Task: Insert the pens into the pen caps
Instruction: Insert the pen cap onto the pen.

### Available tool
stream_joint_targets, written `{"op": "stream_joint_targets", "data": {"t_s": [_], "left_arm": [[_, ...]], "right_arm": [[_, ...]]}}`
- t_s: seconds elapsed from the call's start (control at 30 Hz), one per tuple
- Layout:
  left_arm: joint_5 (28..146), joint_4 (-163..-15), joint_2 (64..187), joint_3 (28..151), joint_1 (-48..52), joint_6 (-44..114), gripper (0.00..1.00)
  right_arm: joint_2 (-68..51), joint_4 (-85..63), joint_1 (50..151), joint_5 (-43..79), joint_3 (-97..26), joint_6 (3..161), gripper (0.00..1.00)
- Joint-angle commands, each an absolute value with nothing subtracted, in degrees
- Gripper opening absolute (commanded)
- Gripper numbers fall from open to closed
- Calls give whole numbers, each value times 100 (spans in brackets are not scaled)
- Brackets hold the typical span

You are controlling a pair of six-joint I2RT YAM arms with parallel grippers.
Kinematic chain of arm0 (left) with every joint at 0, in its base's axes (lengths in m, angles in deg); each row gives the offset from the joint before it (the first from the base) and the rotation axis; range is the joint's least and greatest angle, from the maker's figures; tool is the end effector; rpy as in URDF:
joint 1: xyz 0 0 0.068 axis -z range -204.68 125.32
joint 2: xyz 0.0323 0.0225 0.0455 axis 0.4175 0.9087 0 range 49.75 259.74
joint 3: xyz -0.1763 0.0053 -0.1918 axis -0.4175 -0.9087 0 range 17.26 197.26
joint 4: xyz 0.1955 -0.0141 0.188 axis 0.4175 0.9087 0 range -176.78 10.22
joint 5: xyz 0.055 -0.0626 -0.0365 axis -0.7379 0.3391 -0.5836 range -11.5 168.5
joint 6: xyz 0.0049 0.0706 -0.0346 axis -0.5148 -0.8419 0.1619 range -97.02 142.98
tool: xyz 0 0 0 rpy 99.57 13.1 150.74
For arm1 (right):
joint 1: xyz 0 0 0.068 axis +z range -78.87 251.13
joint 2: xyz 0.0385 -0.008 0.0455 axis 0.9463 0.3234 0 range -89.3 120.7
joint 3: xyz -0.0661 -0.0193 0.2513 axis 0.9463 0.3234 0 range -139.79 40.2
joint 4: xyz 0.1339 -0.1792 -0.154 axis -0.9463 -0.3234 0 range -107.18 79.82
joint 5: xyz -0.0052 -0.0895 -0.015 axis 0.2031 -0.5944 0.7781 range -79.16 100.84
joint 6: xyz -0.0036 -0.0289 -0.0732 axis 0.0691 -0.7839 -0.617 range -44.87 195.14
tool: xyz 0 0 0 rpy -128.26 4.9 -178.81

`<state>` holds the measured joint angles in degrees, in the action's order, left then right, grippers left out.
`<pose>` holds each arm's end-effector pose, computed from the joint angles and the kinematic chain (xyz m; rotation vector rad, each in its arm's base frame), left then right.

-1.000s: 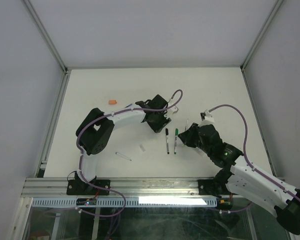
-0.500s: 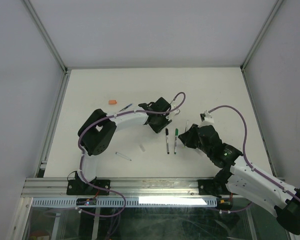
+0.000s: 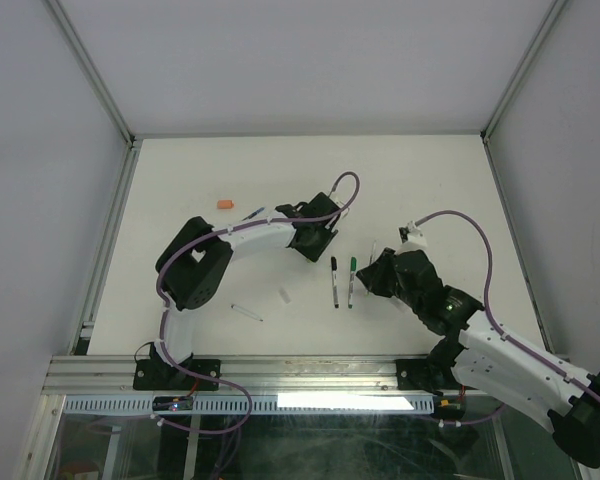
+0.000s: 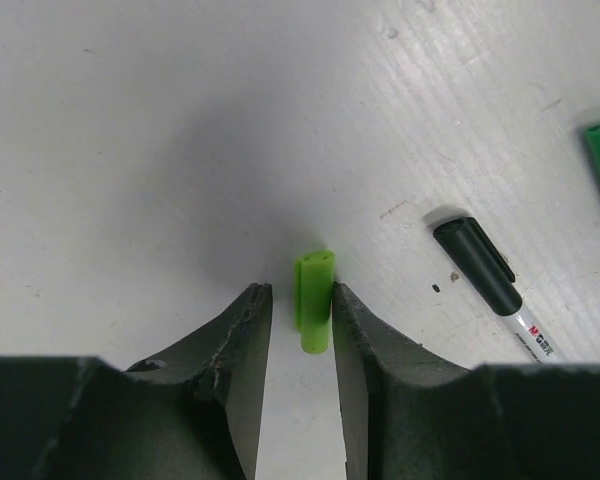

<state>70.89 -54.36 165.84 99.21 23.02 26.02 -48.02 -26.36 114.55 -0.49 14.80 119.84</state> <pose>0.2974 -0.3135 0.1159 0.9969 2.5259 -0.0781 0.1635 0.1363 0.1926 0.1453 2.1943 0.6888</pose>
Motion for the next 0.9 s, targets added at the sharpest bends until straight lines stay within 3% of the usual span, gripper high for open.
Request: {"op": "stream_joint_targets", "data": {"t_s": [0.0, 0.2, 0.6, 0.87], "left_arm": [[7075, -5074, 16813, 9688, 2234, 3042, 35], [7100, -5056, 16899, 9797, 2226, 3034, 36], [7464, -5022, 17150, 9968, 2222, 2963, 16], [7944, -5362, 16693, 9542, 1827, 3426, 14]], "right_arm": [[-4760, -2344, 11437, -130, 1438, 12024, 0], [-4780, -2358, 11438, -134, 1432, 12031, 0], [-4790, -2406, 11439, -136, 1447, 12044, 0], [-4599, -2220, 11437, 133, 1462, 11996, 0]]}}
